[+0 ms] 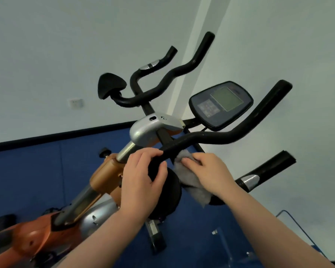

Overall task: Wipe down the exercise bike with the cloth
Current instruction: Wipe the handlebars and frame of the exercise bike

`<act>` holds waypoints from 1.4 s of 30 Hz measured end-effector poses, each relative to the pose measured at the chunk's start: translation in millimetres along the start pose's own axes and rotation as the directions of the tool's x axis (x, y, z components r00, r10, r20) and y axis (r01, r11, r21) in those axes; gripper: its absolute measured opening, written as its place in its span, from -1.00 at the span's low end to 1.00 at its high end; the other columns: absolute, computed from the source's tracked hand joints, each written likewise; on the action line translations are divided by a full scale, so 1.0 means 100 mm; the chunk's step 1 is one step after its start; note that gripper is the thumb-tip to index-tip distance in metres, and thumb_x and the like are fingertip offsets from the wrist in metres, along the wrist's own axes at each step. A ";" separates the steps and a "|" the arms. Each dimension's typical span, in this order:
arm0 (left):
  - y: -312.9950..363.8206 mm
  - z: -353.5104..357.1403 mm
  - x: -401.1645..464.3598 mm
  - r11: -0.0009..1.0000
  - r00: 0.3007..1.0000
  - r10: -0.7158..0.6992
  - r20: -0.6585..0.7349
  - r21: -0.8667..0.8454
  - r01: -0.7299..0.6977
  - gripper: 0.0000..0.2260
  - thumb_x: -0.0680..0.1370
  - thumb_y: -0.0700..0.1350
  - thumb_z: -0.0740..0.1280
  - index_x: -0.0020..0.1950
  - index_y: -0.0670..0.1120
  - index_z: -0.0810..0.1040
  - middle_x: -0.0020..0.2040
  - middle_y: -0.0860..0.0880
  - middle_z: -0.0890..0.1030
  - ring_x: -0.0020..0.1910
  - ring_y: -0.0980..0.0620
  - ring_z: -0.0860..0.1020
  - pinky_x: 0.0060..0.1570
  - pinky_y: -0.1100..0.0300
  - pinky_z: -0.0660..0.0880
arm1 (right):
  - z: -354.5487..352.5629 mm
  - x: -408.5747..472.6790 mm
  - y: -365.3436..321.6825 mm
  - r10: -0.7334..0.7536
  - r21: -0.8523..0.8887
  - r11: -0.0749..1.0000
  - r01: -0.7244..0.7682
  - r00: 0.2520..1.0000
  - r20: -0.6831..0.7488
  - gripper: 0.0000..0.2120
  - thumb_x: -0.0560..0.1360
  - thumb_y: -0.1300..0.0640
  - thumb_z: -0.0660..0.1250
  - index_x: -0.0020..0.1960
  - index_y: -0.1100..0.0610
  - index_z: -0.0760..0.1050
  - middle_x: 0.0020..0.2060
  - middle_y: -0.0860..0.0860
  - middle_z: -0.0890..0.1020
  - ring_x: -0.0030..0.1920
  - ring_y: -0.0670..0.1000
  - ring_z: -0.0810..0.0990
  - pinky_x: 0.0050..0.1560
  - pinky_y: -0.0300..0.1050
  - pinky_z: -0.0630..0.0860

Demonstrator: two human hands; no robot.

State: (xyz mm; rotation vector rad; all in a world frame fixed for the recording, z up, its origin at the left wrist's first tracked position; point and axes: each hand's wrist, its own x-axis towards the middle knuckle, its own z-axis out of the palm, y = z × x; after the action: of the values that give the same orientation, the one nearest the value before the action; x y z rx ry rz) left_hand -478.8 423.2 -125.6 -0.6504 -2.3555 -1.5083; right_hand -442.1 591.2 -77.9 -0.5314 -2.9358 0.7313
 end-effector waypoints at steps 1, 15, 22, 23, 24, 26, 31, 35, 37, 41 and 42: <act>-0.01 -0.02 -0.01 1.000 1.000 -0.007 0.019 -0.027 0.008 -0.79 0.50 -0.01 0.29 0.14 0.11 0.45 0.08 0.21 0.48 0.16 0.26 0.41 0.18 0.43 0.28 | -0.05 -0.03 0.04 0.002 0.051 0.999 0.001 0.998 -0.066 -0.79 0.50 -0.18 0.25 -0.17 -0.06 0.44 -0.36 -0.14 0.53 -0.27 -0.09 0.53 -0.31 -0.16 0.35; -0.22 -0.13 -0.09 0.992 0.992 0.121 -0.022 0.038 -0.120 -0.77 0.45 0.04 0.33 0.06 0.03 0.46 0.04 0.16 0.31 0.03 0.17 0.33 0.11 0.40 0.26 | -0.08 0.49 -0.38 -0.765 -0.219 0.559 0.799 0.600 0.234 -0.83 0.49 0.19 0.38 0.06 0.16 0.66 -0.05 0.06 0.67 -0.08 0.13 0.54 -0.07 0.06 0.50; -0.18 -0.08 0.05 0.993 0.993 0.116 0.001 0.039 -0.116 -0.78 0.45 0.03 0.33 0.05 0.02 0.47 -0.01 0.13 0.37 -0.01 0.12 0.37 0.05 0.25 0.32 | -0.44 0.53 -0.30 -0.715 -0.254 0.645 0.721 0.686 0.135 -0.85 0.45 0.24 0.41 0.01 0.18 0.68 -0.09 0.11 0.65 -0.12 0.15 0.53 -0.14 0.05 0.53; -0.18 -0.06 0.06 0.991 0.993 0.122 0.002 0.046 -0.122 -0.79 0.45 0.03 0.33 0.05 0.02 0.47 -0.01 0.12 0.38 -0.01 0.12 0.37 0.04 0.23 0.33 | -0.33 0.48 -0.34 -0.720 -0.214 0.655 0.725 0.685 0.116 -0.84 0.45 0.25 0.40 0.02 0.18 0.68 -0.08 0.10 0.65 -0.11 0.14 0.53 -0.11 0.03 0.53; -0.19 -0.05 0.06 0.990 0.991 0.132 0.007 0.051 -0.132 -0.80 0.46 0.02 0.32 0.04 0.01 0.47 -0.01 0.11 0.39 -0.01 0.11 0.38 0.04 0.21 0.34 | -0.20 0.43 -0.36 -0.723 -0.176 0.661 0.729 0.682 0.109 -0.82 0.45 0.27 0.39 0.04 0.17 0.67 -0.05 0.10 0.65 -0.09 0.13 0.53 -0.08 0.02 0.52; -0.20 -0.04 0.07 0.987 0.988 0.152 0.025 0.056 -0.154 -0.82 0.47 0.01 0.31 0.03 0.01 0.48 -0.01 0.11 0.41 -0.01 0.12 0.38 0.05 0.24 0.33 | -0.02 0.32 -0.32 -0.722 -0.162 0.666 0.728 0.684 0.104 -0.75 0.44 0.33 0.38 0.09 0.15 0.65 0.01 0.10 0.65 -0.08 0.15 0.53 -0.04 0.03 0.52; -0.17 -0.10 0.21 0.978 0.973 0.195 0.126 0.045 -0.202 -0.83 0.50 0.01 0.28 0.05 0.01 0.49 0.00 0.10 0.49 0.01 0.13 0.45 0.04 0.23 0.38 | -0.42 0.36 0.07 -0.675 -0.371 0.700 0.611 0.735 -0.063 -0.75 0.39 0.40 0.44 0.03 0.19 0.67 0.00 0.13 0.67 -0.18 0.19 0.53 -0.17 0.06 0.54; -0.02 -0.08 0.40 0.981 0.969 0.161 0.186 0.079 -0.178 -0.81 0.51 0.04 0.24 0.09 0.05 0.46 0.02 0.12 0.49 0.01 0.14 0.45 0.01 0.25 0.39 | -0.43 0.39 -0.11 -0.635 -0.371 0.754 0.542 0.747 -0.197 -0.83 0.45 0.31 0.40 0.00 0.17 0.68 -0.04 0.07 0.70 -0.17 0.14 0.52 -0.15 -0.03 0.52; -0.01 -0.06 0.45 0.984 0.971 0.139 0.195 0.078 -0.157 -0.82 0.50 0.03 0.25 0.08 0.07 0.45 0.00 0.15 0.48 -0.01 0.18 0.43 0.02 0.34 0.34 | -0.26 0.38 -0.27 -0.626 -0.301 0.772 0.560 0.753 -0.202 -0.83 0.47 0.26 0.36 0.02 0.18 0.67 -0.03 0.06 0.69 -0.17 0.14 0.53 -0.11 -0.07 0.50; -0.04 -0.05 0.46 0.990 0.970 0.095 0.223 0.085 -0.116 -0.81 0.47 0.02 0.28 0.07 0.09 0.44 -0.04 0.20 0.45 -0.04 0.28 0.38 -0.10 0.42 0.31 | -0.34 0.27 -0.06 -0.611 -0.354 0.766 0.537 0.779 -0.140 -0.80 0.44 0.31 0.40 0.05 0.20 0.66 0.02 0.07 0.69 -0.23 0.17 0.54 -0.15 -0.04 0.54; -0.04 -0.04 0.46 0.989 0.970 0.089 0.225 0.093 -0.113 -0.80 0.47 0.03 0.28 0.08 0.09 0.44 -0.05 0.21 0.45 -0.04 0.27 0.38 -0.10 0.40 0.30 | -0.44 0.24 0.04 -0.606 -0.397 0.757 0.519 0.784 -0.133 -0.78 0.41 0.35 0.43 0.04 0.19 0.66 0.02 0.07 0.69 -0.25 0.18 0.54 -0.17 -0.03 0.55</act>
State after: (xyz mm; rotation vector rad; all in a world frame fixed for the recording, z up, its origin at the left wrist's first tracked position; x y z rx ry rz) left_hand -520.4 428.2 -106.5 -0.9397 -2.4994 -1.3193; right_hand -457.1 622.3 -41.3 0.2588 -2.7328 0.0672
